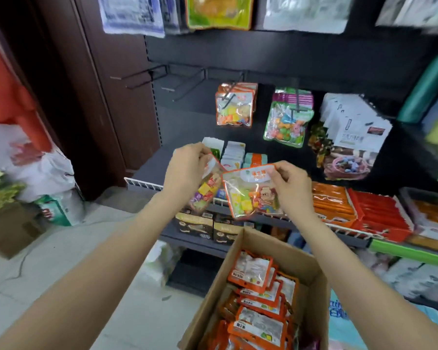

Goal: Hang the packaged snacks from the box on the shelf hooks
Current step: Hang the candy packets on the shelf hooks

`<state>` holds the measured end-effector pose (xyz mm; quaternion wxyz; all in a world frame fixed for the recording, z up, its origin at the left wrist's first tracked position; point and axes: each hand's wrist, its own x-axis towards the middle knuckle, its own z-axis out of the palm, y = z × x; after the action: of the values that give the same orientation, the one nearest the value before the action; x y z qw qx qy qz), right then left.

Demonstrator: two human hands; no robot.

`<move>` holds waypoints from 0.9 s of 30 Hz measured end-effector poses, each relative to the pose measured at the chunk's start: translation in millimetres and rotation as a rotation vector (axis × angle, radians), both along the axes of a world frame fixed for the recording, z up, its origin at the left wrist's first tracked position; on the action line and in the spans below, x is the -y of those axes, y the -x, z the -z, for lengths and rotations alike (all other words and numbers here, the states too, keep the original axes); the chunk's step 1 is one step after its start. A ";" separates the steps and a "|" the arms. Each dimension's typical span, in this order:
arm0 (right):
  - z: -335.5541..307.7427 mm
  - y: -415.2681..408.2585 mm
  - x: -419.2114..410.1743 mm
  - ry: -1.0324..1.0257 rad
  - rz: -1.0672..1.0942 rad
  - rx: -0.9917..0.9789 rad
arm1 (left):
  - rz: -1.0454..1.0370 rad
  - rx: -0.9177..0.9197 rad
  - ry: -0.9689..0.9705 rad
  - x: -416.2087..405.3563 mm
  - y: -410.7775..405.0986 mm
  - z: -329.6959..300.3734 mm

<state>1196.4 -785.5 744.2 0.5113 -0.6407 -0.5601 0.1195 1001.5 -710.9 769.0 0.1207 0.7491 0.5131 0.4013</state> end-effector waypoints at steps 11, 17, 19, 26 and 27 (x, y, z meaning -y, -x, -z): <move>-52.9 49.6 -137.7 -0.098 0.211 -0.068 | 0.031 -0.274 -0.235 -116.8 30.9 -60.3; -54.8 54.9 -181.5 -0.081 0.377 -0.110 | 0.091 -0.253 -0.210 -152.6 37.9 -59.8; -52.5 55.8 -189.2 -0.073 0.404 -0.112 | 0.100 -0.258 -0.215 -161.8 38.4 -58.7; -46.0 56.2 -192.5 -0.103 0.444 -0.007 | 0.120 -0.244 -0.213 -174.0 36.4 -55.5; -45.5 55.8 -193.0 -0.104 0.459 0.013 | 0.120 -0.236 -0.213 -174.5 36.6 -55.6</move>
<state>1140.6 -592.5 789.7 0.5538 -0.7248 -0.4085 -0.0333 964.9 -536.4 824.5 0.0034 0.8289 0.4326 0.3546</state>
